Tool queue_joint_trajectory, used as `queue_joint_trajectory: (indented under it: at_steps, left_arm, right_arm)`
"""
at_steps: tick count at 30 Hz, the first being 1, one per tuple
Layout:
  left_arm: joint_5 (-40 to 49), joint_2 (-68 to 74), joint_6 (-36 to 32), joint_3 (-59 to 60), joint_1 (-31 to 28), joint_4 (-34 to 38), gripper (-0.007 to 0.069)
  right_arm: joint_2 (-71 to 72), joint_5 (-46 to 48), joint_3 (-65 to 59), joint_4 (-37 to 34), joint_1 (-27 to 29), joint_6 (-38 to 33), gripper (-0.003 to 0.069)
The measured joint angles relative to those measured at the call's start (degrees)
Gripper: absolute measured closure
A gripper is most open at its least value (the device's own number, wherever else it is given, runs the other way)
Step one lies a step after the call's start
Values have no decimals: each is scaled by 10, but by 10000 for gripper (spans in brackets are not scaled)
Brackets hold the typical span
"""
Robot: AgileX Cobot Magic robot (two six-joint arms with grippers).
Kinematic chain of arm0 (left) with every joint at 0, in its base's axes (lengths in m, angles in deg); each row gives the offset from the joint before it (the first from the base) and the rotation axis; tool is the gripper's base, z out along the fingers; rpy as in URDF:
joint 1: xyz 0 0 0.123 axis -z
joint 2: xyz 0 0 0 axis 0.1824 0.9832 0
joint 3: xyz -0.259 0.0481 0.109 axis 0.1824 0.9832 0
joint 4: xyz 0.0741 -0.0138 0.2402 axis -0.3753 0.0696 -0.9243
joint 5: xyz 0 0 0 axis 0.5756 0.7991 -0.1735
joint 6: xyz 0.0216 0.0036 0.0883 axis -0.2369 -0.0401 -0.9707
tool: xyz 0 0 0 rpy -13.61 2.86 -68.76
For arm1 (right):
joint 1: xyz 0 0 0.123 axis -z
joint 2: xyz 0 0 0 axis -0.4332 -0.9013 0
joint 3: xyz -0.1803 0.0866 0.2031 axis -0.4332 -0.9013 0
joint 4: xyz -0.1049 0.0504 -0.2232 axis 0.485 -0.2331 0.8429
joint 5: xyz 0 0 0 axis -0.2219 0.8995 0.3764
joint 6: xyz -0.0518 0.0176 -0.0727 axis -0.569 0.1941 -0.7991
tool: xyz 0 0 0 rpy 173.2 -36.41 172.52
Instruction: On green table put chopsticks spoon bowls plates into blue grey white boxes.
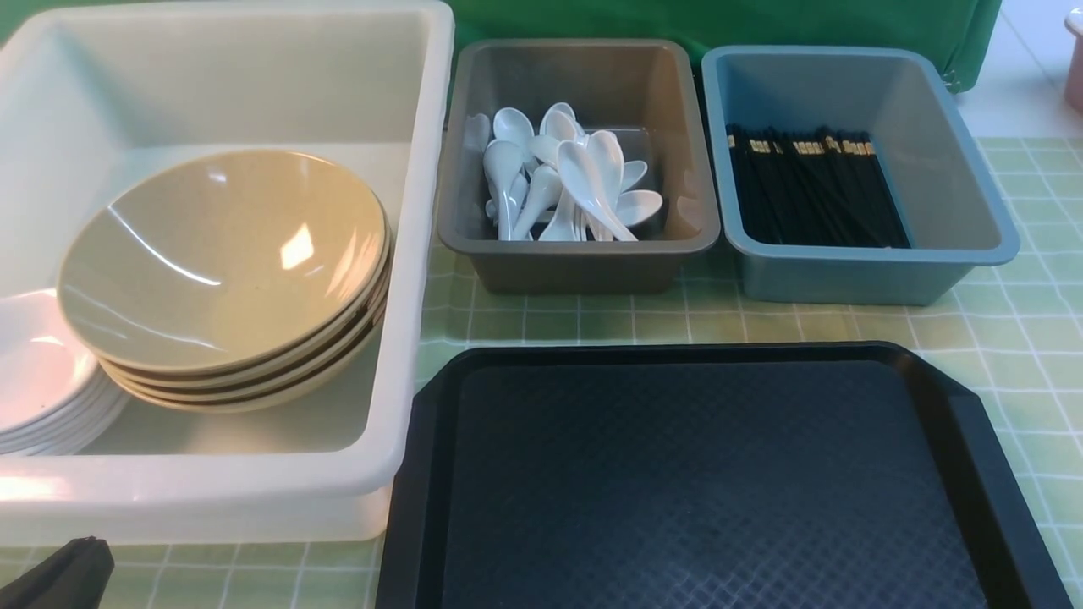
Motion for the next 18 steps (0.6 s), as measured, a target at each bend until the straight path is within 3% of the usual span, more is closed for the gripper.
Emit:
queue_joint_trajectory:
  at_steps: [18]
  left_arm:
    - [-28,0,0,5,0,-2,626]
  right_arm:
    - [0,-1,0,0,0,0,424]
